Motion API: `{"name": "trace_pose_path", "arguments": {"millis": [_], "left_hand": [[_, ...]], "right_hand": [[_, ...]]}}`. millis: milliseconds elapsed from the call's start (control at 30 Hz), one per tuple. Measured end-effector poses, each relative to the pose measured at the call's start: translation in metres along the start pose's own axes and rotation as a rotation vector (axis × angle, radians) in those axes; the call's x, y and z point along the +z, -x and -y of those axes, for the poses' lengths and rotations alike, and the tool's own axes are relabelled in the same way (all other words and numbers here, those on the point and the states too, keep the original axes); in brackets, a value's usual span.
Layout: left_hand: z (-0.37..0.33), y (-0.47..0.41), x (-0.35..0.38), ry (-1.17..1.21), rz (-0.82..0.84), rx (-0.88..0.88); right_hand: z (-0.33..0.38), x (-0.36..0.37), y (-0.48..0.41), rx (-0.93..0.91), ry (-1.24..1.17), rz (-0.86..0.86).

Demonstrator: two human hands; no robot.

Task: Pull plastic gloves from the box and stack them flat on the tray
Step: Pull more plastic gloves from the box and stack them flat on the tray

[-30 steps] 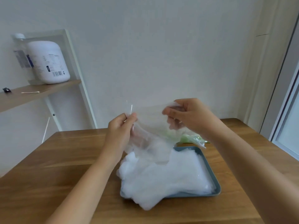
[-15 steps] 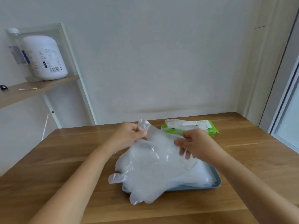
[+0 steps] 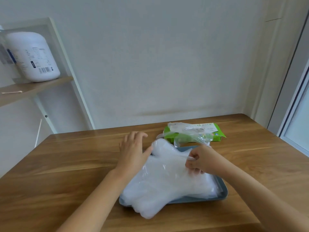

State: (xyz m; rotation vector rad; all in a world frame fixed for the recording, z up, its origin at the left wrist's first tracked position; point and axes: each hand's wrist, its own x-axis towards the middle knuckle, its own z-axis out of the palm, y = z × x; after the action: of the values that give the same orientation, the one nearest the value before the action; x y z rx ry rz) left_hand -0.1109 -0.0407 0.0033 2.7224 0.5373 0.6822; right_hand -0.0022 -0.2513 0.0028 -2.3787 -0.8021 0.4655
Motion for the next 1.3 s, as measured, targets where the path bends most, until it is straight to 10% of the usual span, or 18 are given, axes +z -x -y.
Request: {"name": "trace_pose_path", "arguments": {"millis": [67, 333, 900, 1100, 1300], "left_hand": [[-0.014, 0.014, -0.005, 0.009, -0.075, 0.182], [-0.033, 0.054, 0.013, 0.194, 0.472, 0.296], [-0.021, 0.051, 0.016, 0.309, 0.521, 0.373], [-0.016, 0.048, 0.017, 0.274, 0.508, 0.433], [-0.006, 0.041, 0.025, 0.085, 0.55, 0.411]], "right_hand": [[0.001, -0.001, -0.001, 0.001, 0.017, 0.013], [-0.001, -0.013, 0.001, -0.006, -0.093, 0.152], [0.018, -0.017, -0.05, -0.191, -0.388, 0.627], [0.009, -0.006, -0.063, -0.392, -0.19, 0.431], [0.011, 0.007, -0.06, -0.348, -0.092, -0.158]]}}
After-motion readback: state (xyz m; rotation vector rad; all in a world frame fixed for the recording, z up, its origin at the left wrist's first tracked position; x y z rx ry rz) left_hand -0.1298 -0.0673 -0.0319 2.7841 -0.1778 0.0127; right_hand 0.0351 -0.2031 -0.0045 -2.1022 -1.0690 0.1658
